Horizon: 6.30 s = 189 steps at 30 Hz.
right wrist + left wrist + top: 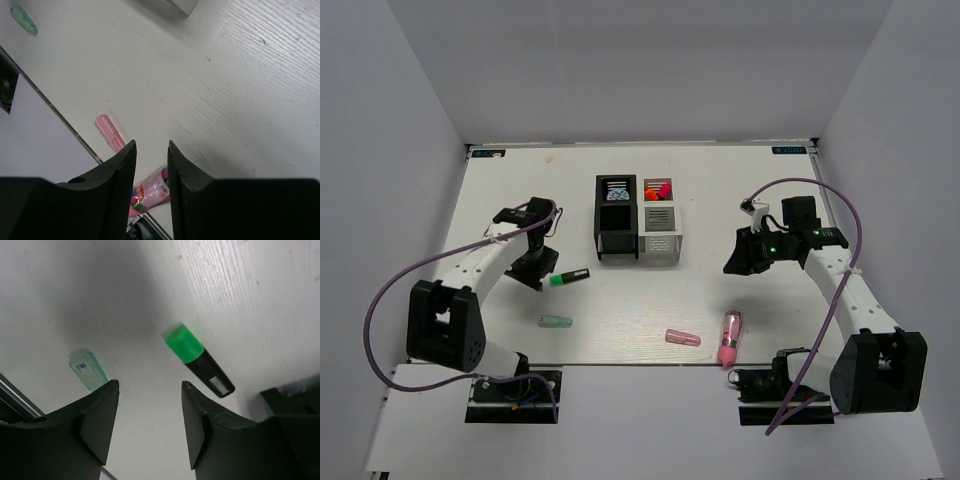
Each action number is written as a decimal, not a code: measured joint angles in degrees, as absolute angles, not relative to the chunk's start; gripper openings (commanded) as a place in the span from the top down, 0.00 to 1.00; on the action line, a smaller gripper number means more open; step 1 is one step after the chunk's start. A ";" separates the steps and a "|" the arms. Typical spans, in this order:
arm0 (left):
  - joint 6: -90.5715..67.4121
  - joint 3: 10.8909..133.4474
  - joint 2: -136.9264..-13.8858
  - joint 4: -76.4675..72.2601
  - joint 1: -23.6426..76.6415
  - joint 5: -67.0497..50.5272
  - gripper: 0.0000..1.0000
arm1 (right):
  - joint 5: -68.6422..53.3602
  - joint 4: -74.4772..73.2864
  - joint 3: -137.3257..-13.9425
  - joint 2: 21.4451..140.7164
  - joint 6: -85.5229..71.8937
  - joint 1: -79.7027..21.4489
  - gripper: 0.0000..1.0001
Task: Sort the stationery into containers
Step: Pick up the pen from the center of the board, then place the pen in the storage box, then pick up the stationery from the corner of the board.
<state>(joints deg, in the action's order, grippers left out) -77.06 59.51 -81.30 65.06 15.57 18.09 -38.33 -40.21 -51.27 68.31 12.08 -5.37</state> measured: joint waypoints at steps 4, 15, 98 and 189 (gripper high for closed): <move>-84.68 59.07 -86.04 63.53 14.68 15.11 0.38 | -37.63 -40.18 -51.27 68.31 12.05 -5.37 0.64; -90.19 62.30 -97.76 59.88 14.74 13.65 0.30 | -37.50 -40.21 -51.27 68.29 12.27 -5.34 0.64; -1.32 95.61 -120.25 1.15 38.83 11.07 0.77 | -43.55 -43.66 -51.99 69.71 17.43 -3.22 0.17; -31.29 35.16 -28.64 61.01 44.45 23.64 0.17 | -21.26 -56.12 -78.32 89.93 2.83 -20.71 1.00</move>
